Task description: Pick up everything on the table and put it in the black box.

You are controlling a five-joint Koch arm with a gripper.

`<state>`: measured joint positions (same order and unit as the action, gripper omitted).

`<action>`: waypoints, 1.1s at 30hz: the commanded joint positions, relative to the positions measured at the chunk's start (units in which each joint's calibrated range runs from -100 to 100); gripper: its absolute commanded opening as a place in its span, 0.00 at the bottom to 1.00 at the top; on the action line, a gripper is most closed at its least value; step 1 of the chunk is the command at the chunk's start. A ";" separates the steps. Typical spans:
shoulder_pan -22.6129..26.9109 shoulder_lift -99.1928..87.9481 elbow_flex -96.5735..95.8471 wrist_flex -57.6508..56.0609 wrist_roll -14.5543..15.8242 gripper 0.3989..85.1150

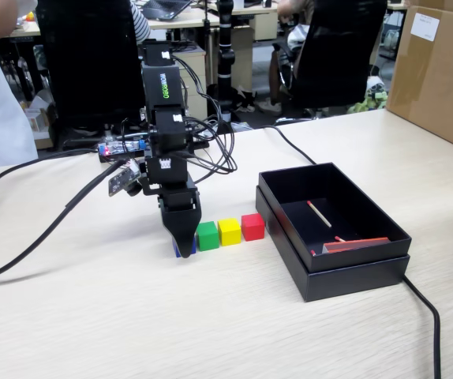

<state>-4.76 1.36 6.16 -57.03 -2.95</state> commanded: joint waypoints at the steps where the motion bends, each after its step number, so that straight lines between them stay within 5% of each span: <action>1: -0.20 -0.50 6.44 -0.30 -0.29 0.31; 6: -0.20 -0.73 7.62 -0.30 -0.10 0.13; 17: -0.54 -19.32 8.43 -5.13 -0.39 0.12; 26: 11.23 -31.02 14.60 -7.81 2.74 0.12; 33: 19.83 -8.19 33.46 -7.81 7.47 0.12</action>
<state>13.55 -13.27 30.81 -64.61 3.35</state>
